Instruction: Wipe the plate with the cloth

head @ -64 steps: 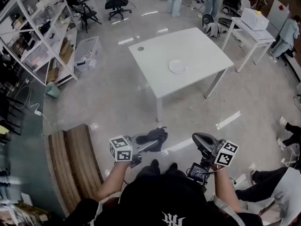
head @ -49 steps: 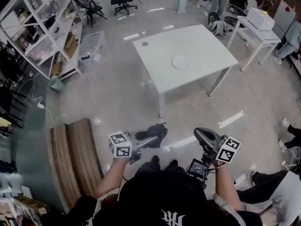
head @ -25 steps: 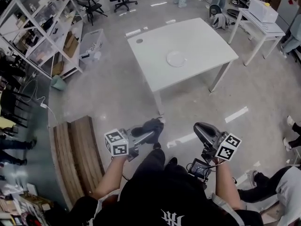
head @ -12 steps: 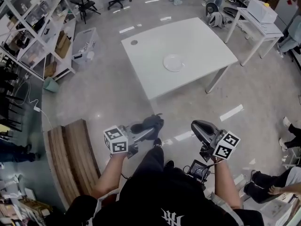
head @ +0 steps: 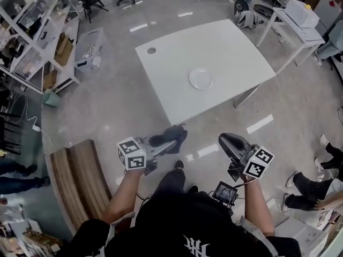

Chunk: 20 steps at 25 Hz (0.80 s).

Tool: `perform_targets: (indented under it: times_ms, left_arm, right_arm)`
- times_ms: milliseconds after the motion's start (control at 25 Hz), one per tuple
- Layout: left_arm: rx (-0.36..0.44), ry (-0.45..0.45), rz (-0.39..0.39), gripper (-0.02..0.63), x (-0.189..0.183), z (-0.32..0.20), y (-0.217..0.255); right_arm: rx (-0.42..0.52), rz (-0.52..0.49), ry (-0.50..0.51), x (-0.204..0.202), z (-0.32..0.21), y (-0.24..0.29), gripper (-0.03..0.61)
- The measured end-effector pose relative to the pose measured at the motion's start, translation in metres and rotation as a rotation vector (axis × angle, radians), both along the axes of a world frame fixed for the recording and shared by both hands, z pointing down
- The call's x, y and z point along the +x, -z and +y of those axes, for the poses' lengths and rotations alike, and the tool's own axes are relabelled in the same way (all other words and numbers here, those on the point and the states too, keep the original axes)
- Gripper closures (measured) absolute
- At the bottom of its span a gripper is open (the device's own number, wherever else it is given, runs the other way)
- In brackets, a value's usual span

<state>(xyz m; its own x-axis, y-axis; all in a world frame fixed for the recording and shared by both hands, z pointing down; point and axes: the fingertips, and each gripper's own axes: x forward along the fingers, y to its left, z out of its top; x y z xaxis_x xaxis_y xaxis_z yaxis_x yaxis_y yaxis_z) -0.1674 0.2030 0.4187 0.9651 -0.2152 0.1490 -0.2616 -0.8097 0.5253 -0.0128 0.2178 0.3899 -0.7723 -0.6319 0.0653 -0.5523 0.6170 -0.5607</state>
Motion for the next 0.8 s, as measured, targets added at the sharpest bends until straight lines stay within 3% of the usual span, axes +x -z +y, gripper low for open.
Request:
perform_targets:
  times_ms: [360, 800]
  left_arm:
    - [-0.019, 0.011, 0.000, 0.560, -0.016, -0.077, -0.009]
    - [-0.042, 0.034, -0.024, 0.560, 0.014, -0.154, -0.017]
  right_arm:
    - [-0.029, 0.027, -0.047, -0.006, -0.061, -0.005, 0.571]
    - [-0.051, 0.017, -0.033, 0.025, -0.136, -0.018, 0.569]
